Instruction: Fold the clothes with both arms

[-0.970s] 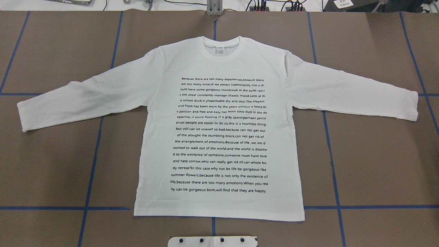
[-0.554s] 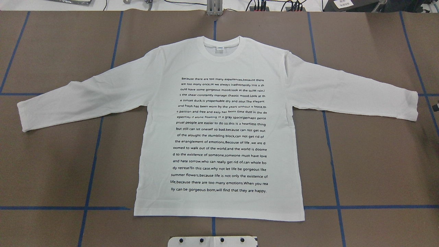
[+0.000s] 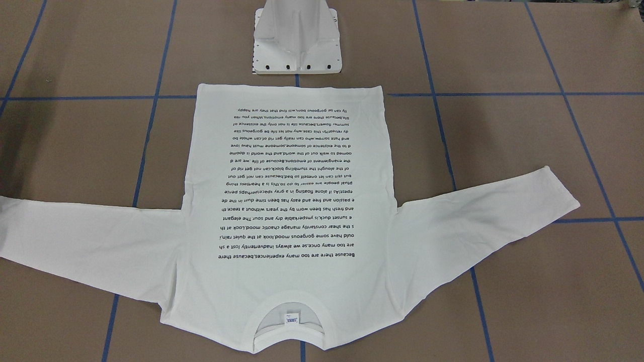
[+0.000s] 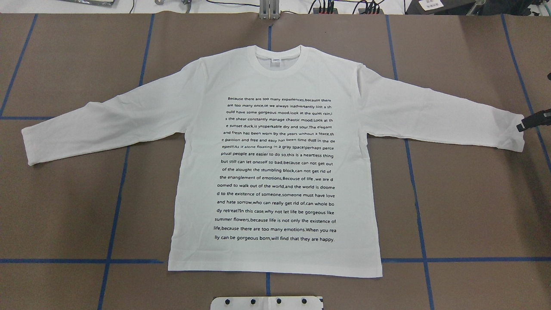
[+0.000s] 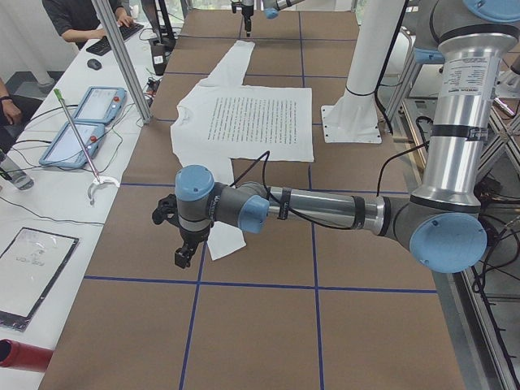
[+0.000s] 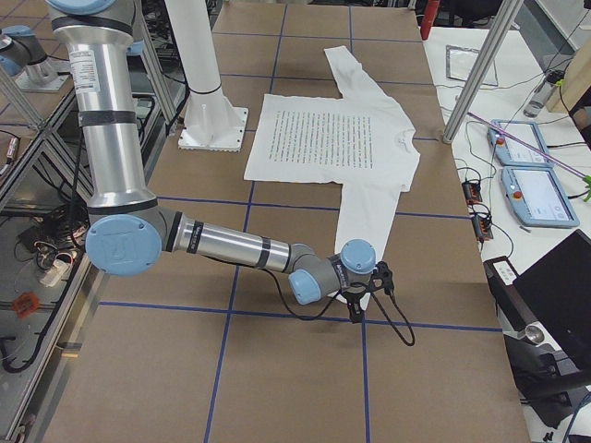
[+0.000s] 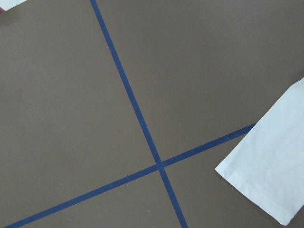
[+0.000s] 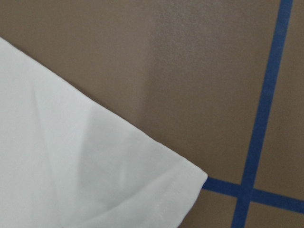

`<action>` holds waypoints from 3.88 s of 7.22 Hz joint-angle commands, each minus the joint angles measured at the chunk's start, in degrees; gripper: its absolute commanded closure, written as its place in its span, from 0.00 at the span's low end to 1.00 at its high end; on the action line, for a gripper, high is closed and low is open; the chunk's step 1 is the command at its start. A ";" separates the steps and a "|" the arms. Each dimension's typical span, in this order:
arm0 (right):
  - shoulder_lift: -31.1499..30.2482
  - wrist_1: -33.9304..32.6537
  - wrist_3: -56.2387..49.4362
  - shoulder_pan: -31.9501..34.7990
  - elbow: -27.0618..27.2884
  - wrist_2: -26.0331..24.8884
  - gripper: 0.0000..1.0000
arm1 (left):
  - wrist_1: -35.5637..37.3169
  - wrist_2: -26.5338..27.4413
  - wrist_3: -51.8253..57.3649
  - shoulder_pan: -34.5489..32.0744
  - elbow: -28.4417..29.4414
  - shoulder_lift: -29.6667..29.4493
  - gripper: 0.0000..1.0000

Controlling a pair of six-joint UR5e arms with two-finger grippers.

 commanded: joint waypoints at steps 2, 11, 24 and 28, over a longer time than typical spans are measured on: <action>0.83 0.12 0.14 -1.10 -1.56 -1.11 0.05 | -0.03 -0.06 0.00 0.03 -0.33 -0.09 0.00; 2.22 0.12 -0.04 -1.02 -1.83 0.90 1.00 | 0.15 0.03 -0.43 0.03 -0.33 -1.32 0.00; 38.40 -3.39 57.59 -12.94 17.24 10.26 1.00 | -0.47 0.03 -0.35 -0.15 0.11 -1.59 0.00; 41.79 -3.48 58.68 -25.15 16.73 -2.66 1.00 | -0.47 0.03 -0.70 -0.15 0.11 -1.32 0.00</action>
